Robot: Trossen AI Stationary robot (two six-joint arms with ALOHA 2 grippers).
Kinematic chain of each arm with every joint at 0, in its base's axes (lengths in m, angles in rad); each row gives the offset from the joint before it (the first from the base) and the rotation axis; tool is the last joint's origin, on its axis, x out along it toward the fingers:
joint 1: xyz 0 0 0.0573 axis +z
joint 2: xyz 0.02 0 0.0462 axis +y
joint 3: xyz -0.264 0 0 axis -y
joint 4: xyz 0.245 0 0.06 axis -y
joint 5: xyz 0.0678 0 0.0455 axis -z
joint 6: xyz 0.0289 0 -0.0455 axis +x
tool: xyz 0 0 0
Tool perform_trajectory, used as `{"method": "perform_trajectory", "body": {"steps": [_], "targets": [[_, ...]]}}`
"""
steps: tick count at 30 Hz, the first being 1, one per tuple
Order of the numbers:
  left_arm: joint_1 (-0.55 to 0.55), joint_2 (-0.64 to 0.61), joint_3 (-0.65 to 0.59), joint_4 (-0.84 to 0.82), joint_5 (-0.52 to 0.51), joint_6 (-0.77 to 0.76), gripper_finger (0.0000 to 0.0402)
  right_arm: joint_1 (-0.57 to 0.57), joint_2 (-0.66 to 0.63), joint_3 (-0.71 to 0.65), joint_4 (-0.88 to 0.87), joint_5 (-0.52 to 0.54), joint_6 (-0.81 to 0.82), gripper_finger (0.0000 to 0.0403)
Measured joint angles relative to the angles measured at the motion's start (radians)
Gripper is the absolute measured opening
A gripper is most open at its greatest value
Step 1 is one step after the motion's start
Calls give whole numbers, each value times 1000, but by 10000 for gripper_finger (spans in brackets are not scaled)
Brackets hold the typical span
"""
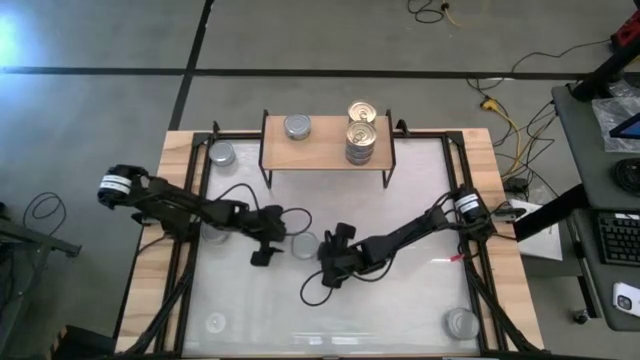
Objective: Stack canned seafood by type on shelf
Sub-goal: Put the green tuna can on the shelf
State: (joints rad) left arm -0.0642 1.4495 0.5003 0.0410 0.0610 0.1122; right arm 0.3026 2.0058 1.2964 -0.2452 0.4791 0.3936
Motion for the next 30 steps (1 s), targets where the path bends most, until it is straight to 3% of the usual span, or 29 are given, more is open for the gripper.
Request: {"method": "perform_trajectory", "body": {"steps": [4, 9, 11, 24, 30], "targets": [[38, 45, -17, 145, 19, 33, 233, -2, 6, 0, 108, 4, -7, 206], [28, 81, -6, 153, 141, -1, 233, -2, 9, -1, 124, 64, -20, 212], [15, 85, -5, 158, 146, -22, 233, -1, 9, -1, 128, 68, -29, 215], [-53, 54, -5, 94, 214, -157, 233, 23, -11, 1, -11, 81, -27, 246], [-55, 9, -18, -16, 169, -189, 233, 70, -44, 6, -43, 71, -2, 279]]}}
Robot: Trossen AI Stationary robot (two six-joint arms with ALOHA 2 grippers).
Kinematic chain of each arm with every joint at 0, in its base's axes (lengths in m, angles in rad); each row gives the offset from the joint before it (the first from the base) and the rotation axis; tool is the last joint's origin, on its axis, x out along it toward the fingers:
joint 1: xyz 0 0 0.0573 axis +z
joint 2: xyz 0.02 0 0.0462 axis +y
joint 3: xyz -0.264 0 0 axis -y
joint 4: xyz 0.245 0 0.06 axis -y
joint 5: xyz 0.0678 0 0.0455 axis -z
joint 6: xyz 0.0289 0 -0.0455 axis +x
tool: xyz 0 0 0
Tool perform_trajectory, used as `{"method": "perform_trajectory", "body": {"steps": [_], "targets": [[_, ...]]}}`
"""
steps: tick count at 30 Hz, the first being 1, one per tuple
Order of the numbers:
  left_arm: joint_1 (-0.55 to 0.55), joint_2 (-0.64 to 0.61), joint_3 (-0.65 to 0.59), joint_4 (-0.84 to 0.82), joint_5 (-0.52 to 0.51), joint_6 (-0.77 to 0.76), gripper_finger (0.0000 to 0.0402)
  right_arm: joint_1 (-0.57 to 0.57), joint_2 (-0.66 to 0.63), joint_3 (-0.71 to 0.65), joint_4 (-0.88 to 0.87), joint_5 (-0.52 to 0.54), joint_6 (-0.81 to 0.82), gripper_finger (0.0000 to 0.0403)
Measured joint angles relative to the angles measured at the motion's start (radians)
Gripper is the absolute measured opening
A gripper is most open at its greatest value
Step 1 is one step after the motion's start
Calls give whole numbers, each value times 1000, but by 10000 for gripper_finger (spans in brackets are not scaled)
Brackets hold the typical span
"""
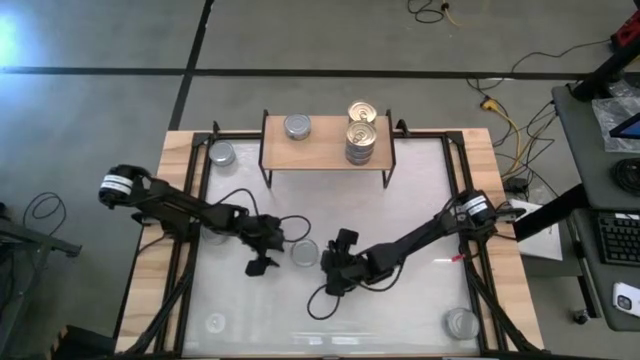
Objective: Stack canned seafood by type on shelf
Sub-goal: Put the green tuna can on the shelf
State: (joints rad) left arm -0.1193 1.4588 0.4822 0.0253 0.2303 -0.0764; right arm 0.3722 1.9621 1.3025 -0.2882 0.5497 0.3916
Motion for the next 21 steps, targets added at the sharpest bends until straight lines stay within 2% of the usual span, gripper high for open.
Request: {"method": "perform_trajectory", "body": {"steps": [3, 8, 12, 16, 21], "targets": [[-26, -17, -46, 58, -63, -67, 233, 12, 1, 0, -8, 1, 20, 294], [-118, -12, -170, 361, -148, -190, 233, 19, 12, -2, -22, -1, 131, 318], [-178, -6, -259, 528, -235, -244, 235, 18, 16, -3, -31, 0, 202, 339], [-181, -6, -287, 576, -240, -247, 257, 18, 16, -3, -31, 0, 208, 359], [-165, -6, -287, 575, -248, -207, 315, 8, 16, -3, -32, 1, 220, 366]]}}
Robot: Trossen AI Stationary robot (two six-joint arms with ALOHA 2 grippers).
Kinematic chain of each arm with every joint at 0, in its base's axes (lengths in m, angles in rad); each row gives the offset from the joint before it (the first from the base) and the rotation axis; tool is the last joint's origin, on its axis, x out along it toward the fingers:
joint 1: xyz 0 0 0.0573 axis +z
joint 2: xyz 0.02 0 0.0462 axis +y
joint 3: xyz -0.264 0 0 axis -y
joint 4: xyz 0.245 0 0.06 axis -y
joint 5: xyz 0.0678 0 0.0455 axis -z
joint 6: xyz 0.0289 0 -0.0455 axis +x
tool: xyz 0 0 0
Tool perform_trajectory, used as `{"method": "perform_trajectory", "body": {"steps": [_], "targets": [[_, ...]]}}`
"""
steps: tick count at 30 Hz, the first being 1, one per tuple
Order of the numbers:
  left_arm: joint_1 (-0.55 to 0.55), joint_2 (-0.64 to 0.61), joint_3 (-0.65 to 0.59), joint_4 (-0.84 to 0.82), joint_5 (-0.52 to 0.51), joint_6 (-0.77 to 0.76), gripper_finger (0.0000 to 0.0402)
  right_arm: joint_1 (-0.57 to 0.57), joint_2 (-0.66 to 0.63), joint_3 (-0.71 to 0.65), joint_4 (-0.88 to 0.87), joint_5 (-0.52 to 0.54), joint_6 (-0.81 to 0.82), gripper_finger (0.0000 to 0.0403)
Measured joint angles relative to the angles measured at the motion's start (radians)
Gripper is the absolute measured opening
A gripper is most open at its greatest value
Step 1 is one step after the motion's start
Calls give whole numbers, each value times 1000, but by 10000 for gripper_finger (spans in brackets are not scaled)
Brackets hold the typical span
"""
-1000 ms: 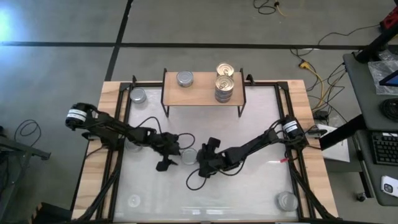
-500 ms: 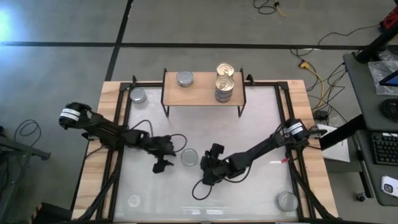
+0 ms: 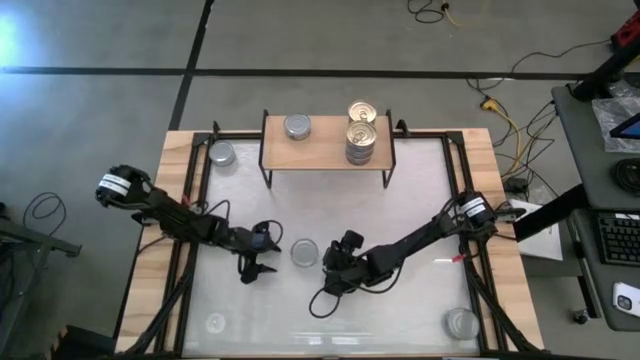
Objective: Stack canned seafood by type on shelf
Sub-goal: Put the green tuna can on the shelf
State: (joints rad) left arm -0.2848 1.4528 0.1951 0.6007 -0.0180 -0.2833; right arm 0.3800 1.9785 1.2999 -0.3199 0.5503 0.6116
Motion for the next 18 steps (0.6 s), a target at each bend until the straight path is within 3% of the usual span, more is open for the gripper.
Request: {"method": "perform_trajectory", "body": {"steps": [3, 8, 18], "targets": [[5, 0, -1, -3, -13, 66, 353, -9, 0, 0, 0, 1, 13, 366], [25, 2, -1, -6, -118, 163, 395, -16, 0, 0, 0, 2, 16, 366], [40, 3, 5, 127, -111, 293, 394, -19, 0, 0, 2, 15, -41, 366]]}}
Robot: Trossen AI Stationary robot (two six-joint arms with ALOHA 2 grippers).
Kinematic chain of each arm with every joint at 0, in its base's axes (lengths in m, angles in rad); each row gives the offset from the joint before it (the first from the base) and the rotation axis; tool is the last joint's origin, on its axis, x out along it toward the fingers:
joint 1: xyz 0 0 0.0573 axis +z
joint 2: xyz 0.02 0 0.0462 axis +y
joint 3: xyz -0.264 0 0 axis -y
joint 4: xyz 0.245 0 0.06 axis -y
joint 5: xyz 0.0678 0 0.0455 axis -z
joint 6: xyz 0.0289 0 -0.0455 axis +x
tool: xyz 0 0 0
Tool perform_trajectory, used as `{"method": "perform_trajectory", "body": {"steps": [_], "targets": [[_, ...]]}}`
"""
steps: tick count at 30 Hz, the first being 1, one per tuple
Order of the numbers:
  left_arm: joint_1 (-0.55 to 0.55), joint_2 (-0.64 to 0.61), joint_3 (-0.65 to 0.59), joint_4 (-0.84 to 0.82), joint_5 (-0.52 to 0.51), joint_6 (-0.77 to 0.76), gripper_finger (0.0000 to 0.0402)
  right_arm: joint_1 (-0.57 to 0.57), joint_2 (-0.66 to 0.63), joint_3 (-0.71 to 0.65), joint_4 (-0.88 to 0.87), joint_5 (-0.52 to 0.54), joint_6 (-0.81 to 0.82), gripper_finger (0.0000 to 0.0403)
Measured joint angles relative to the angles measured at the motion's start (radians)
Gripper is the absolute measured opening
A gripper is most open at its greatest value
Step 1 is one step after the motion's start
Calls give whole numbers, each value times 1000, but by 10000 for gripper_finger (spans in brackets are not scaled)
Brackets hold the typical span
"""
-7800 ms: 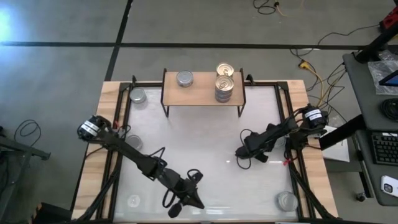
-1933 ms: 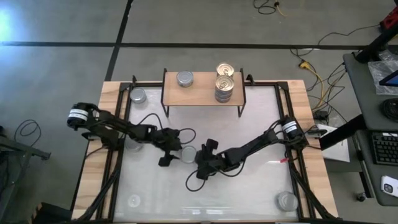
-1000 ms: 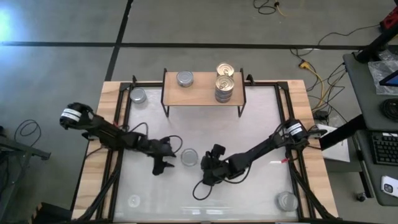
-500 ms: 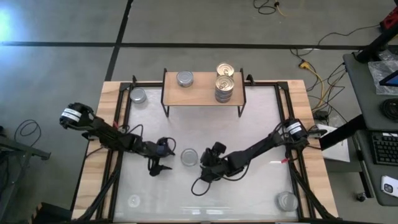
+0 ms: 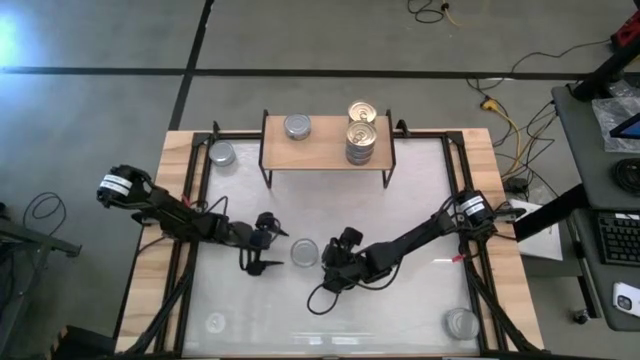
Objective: Stack canned seafood by type on shelf
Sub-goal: Put the green tuna can on the shelf
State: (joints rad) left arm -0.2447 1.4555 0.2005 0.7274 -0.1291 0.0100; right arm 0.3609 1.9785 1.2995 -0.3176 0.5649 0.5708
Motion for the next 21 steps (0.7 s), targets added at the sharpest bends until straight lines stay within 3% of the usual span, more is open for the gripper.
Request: {"method": "perform_trajectory", "body": {"steps": [5, 10, 16, 21], "targets": [[1, 0, 1, 33, 0, 16, 394, -15, 0, 0, 1, 80, -3, 366], [0, 25, 2, 43, -16, 34, 394, -22, 0, 0, 2, 89, -20, 366], [5, 180, 4, 221, -11, 30, 394, -23, 0, 0, 6, 82, -49, 366], [5, 322, 51, 315, 41, 4, 394, -30, 1, 0, 11, -29, -48, 366]]}}
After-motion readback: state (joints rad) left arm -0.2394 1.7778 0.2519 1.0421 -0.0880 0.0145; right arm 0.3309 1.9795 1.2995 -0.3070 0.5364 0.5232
